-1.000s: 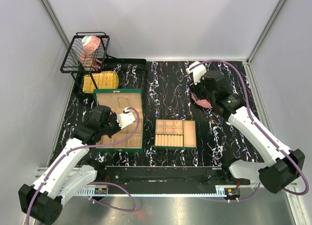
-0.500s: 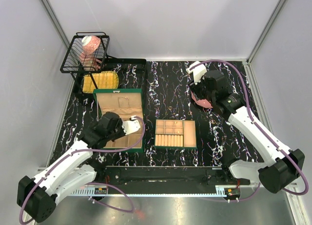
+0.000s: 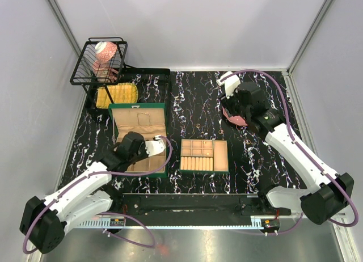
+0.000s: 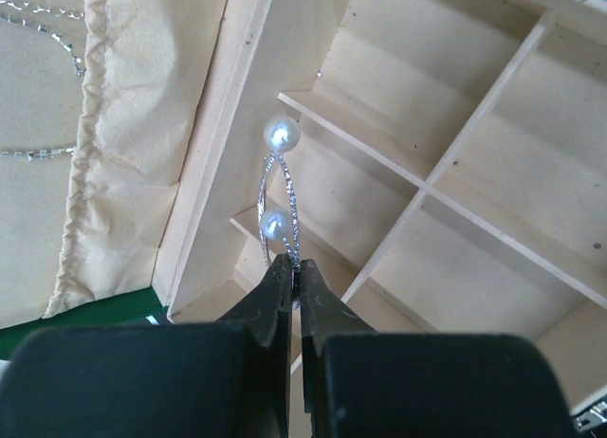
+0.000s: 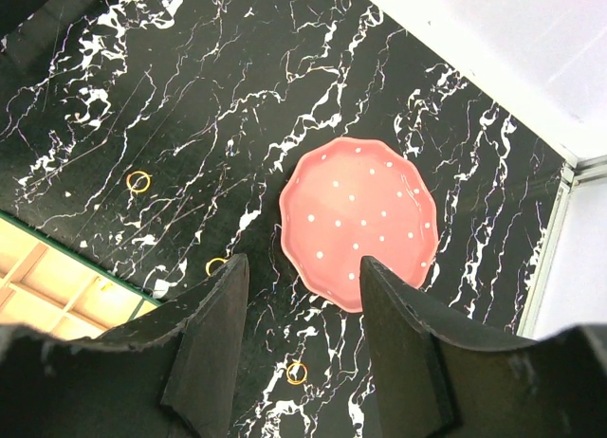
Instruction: Organize the mixed jewelry
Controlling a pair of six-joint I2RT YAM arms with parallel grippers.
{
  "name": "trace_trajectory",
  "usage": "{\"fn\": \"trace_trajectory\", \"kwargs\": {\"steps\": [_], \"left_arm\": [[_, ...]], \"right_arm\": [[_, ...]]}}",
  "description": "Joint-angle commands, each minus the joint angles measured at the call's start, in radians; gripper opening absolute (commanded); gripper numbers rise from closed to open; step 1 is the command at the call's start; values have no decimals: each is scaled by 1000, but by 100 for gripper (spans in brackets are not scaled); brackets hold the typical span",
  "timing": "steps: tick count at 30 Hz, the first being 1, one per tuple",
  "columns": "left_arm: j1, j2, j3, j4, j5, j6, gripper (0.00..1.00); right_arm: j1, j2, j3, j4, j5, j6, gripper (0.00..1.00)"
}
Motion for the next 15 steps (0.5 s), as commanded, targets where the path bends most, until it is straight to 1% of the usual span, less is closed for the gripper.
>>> {"fn": "trace_trajectory", "kwargs": {"steps": [1, 7, 15], "left_arm": [[-21, 27, 15, 55, -63, -41, 0], [-67, 52, 19, 38, -106, -94, 0], [-92, 89, 45, 18, -159, -177, 0]], "right_arm": [[-12, -13, -5, 33, -24, -6, 57], [-14, -21, -6, 33, -23, -6, 57], [-14, -22, -5, 30, -24, -6, 57]]}}
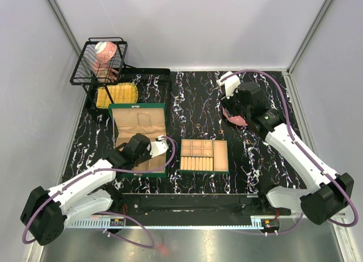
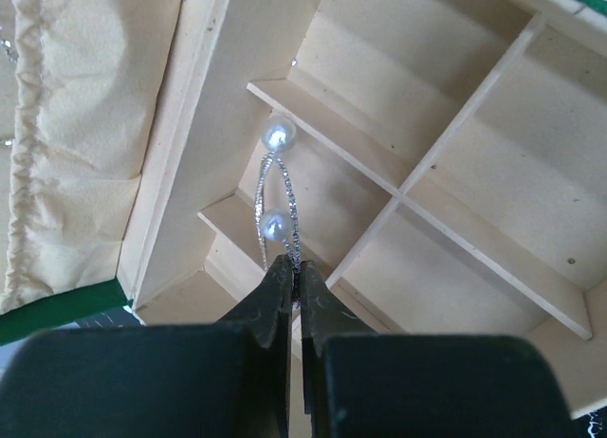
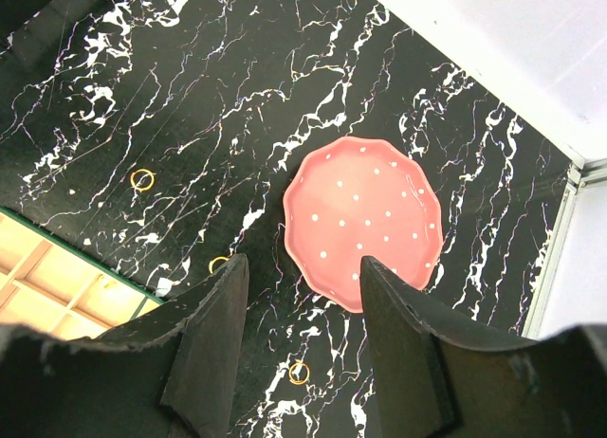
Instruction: Organize the mixed jewelry
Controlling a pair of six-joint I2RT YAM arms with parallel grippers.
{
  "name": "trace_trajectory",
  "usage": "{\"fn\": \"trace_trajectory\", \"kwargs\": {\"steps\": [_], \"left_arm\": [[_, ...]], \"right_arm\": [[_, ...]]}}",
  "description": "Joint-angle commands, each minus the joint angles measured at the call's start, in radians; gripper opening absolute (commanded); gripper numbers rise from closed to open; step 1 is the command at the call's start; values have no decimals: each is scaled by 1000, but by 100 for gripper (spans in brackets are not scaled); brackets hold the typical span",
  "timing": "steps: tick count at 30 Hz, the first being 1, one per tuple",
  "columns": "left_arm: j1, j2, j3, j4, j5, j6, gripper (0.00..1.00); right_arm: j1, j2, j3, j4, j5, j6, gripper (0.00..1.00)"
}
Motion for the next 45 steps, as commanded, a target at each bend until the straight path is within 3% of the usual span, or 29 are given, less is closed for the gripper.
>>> {"fn": "trace_trajectory", "kwargs": {"steps": [1, 26, 33, 45], "left_arm": [[-11, 4, 47, 12, -70, -60, 0], [-21, 162, 85, 40, -102, -104, 2], [-29, 199, 83, 37, -84, -104, 11], [-31, 233, 122, 26, -62, -93, 44]], "right_arm": [[-9, -24, 0, 29, -7, -6, 57], [-14, -41, -6, 20, -9, -9, 57], [-17, -49, -14, 23, -10, -9, 57], [-23, -58, -23, 25, -17, -7, 58]]}}
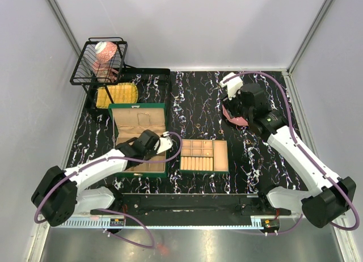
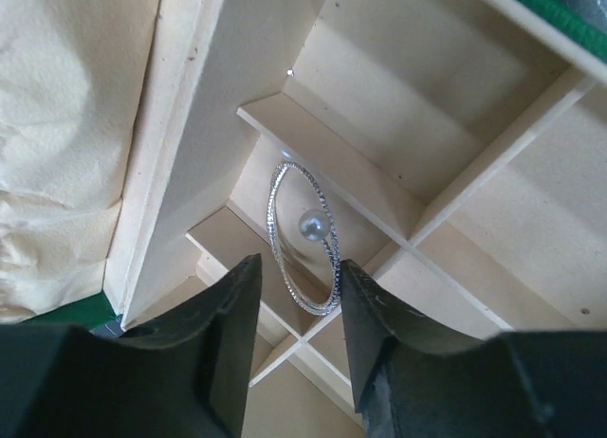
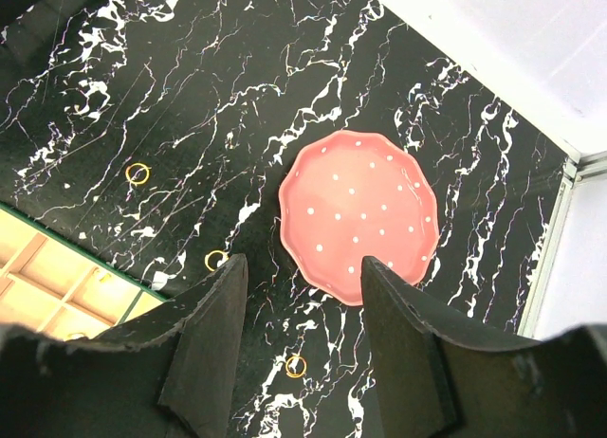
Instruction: Organize the mixed jewelry
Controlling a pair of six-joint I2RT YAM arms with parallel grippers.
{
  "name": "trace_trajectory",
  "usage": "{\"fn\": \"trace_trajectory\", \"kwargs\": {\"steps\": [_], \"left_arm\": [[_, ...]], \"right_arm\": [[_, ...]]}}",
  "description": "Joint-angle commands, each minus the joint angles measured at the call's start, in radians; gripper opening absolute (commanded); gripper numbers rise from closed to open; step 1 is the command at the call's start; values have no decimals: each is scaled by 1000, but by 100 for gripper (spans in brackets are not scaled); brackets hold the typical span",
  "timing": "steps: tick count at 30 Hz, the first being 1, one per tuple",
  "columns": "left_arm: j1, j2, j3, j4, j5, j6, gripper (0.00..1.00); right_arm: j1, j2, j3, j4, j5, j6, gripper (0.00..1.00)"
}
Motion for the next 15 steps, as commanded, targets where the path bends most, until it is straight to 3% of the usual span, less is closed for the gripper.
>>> {"fn": "trace_trajectory", "kwargs": {"steps": [1, 15], "left_arm": [[-5, 11, 52, 2, 15, -10, 45], [-5, 22, 127, -50, 40, -7, 52]], "right_arm": [[-11, -27, 0, 28, -11, -4, 58], [-11, -44, -18, 36, -11, -5, 58]]}}
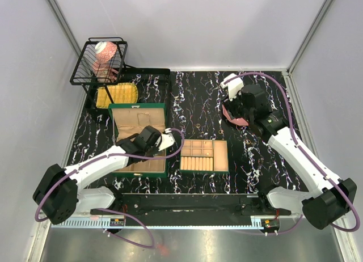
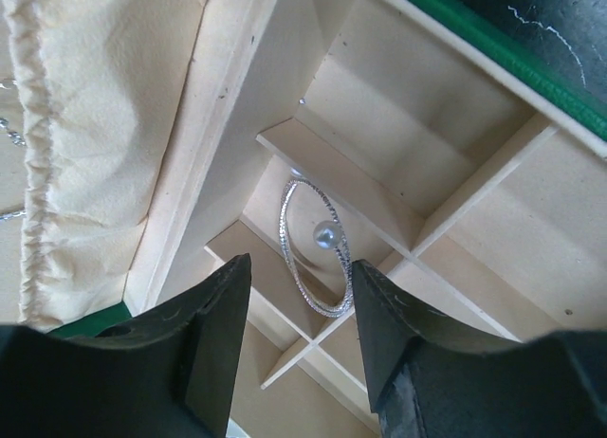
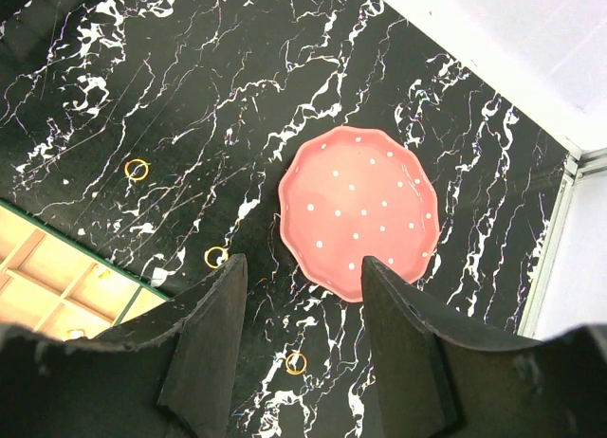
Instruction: Organize the mixed jewelry
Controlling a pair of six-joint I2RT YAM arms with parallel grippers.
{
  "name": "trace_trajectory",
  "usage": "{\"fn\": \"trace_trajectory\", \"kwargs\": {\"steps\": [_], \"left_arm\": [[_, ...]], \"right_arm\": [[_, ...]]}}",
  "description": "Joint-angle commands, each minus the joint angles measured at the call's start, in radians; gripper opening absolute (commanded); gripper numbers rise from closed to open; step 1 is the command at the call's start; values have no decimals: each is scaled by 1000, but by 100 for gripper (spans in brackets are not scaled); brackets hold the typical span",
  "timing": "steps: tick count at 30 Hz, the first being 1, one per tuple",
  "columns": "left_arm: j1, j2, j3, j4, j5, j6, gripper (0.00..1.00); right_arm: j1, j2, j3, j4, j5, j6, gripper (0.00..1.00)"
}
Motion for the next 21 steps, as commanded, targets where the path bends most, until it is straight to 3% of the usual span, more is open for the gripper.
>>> {"fn": "trace_trajectory", "kwargs": {"steps": [1, 21], "left_arm": [[-5, -12, 61, -23, 16, -6, 53], [-5, 42, 25, 44, 22, 9, 53]], "right_arm": [[-10, -32, -6, 37, -9, -6, 58], [-15, -37, -11, 35, -15, -1, 58]]}}
